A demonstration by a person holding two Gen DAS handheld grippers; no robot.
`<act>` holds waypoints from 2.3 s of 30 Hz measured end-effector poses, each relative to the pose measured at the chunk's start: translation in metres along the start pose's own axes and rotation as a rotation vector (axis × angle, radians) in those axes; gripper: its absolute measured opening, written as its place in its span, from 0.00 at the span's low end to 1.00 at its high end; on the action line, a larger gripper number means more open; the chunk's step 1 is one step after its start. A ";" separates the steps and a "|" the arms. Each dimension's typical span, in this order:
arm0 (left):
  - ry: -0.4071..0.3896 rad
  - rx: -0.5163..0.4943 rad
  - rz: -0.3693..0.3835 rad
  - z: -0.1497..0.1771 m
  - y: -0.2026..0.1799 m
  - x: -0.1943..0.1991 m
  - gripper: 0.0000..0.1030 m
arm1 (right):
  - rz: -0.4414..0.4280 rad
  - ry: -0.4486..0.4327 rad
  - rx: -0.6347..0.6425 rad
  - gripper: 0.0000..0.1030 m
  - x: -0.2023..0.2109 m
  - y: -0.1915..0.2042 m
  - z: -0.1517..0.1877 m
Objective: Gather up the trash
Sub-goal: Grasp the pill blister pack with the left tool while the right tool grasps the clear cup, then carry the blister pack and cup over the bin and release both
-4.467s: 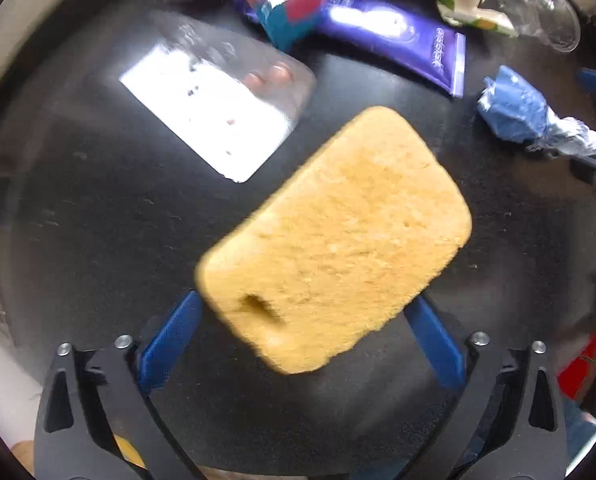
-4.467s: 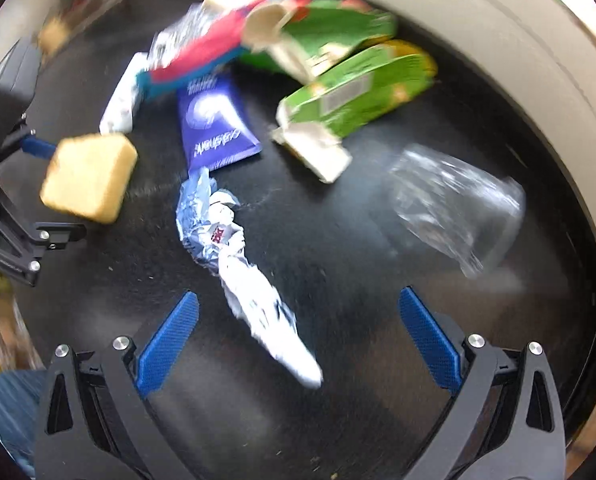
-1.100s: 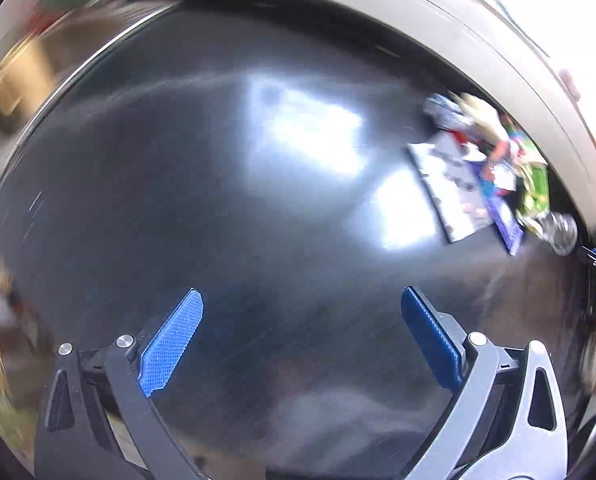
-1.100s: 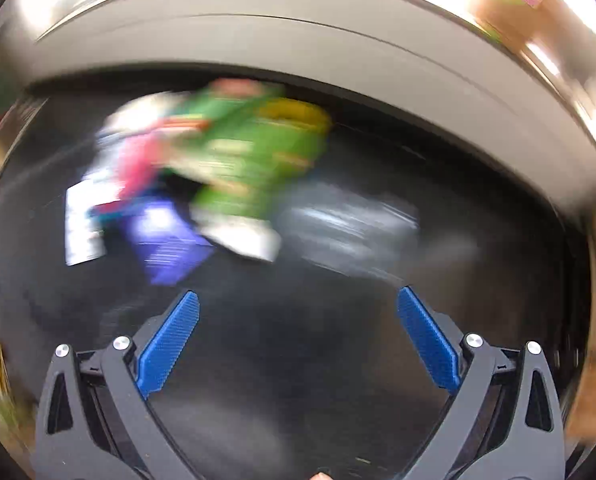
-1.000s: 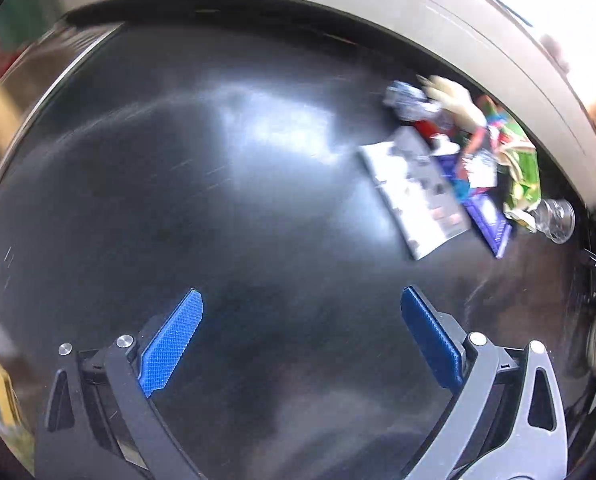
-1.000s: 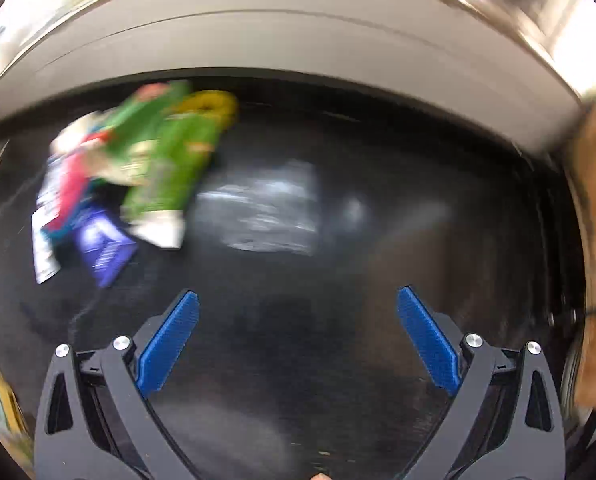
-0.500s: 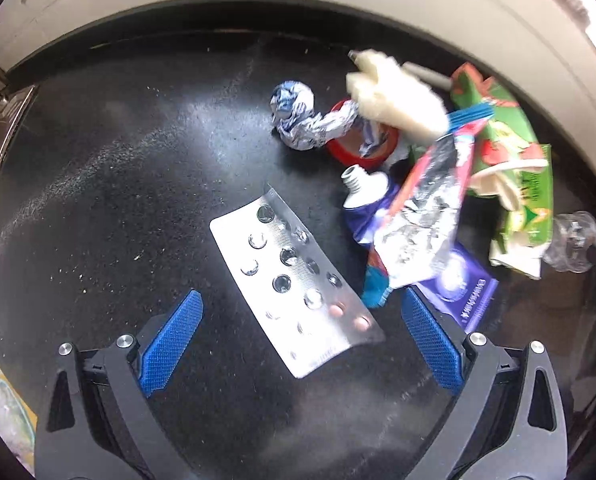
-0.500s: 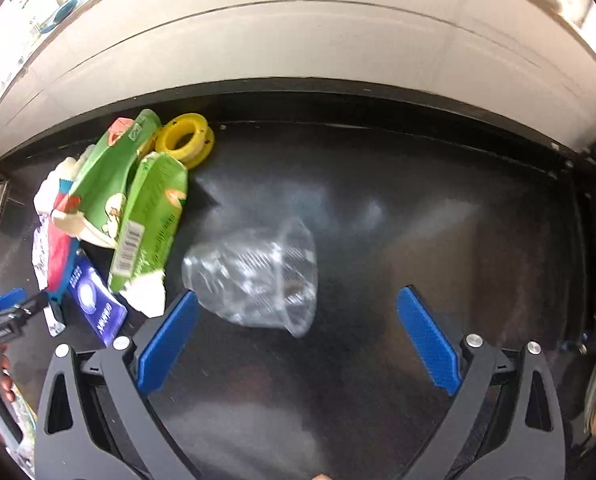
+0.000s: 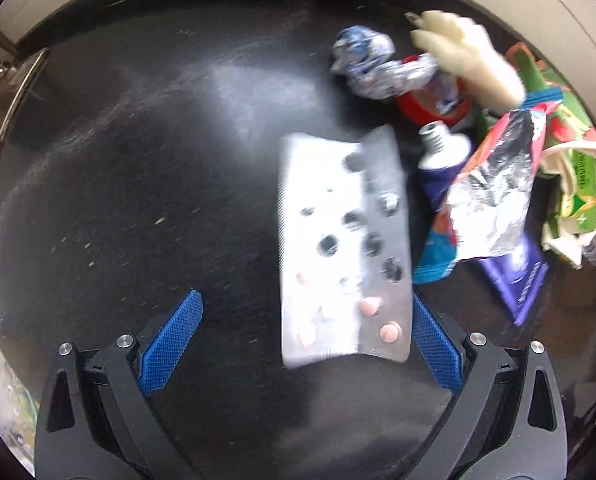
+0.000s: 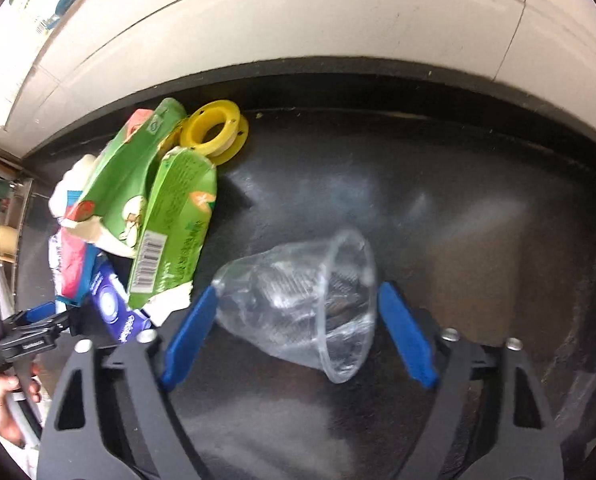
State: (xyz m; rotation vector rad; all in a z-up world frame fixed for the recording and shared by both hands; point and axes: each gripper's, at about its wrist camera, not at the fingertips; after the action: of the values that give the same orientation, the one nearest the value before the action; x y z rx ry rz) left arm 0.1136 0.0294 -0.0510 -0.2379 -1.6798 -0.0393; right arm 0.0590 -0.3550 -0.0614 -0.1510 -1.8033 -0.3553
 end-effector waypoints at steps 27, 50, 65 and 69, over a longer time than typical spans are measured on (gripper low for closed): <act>-0.192 -0.131 0.159 0.061 -0.020 0.053 0.37 | -0.092 -0.135 -0.058 0.05 0.065 -0.035 0.064; -0.318 0.397 0.044 0.202 0.206 0.142 0.37 | -0.280 -0.108 0.487 0.05 0.067 0.290 0.030; -0.273 1.043 0.041 0.438 0.356 0.070 0.38 | -0.453 0.212 1.298 0.05 0.017 0.661 0.334; -0.266 1.145 0.055 0.465 0.380 0.033 0.38 | -0.405 0.268 1.418 0.05 -0.026 0.696 0.400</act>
State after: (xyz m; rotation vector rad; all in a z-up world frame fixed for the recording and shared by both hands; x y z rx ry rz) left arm -0.2767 0.4813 -0.1201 0.5961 -1.7004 1.0017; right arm -0.1033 0.4320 -0.0640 1.1924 -1.4379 0.6402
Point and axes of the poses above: each gripper's, at about its wrist camera, not at the fingertips, and x roughly against the way its jaws point, y to its left, z to its underside, and after that the axes turned 6 degrees about z, right-handed
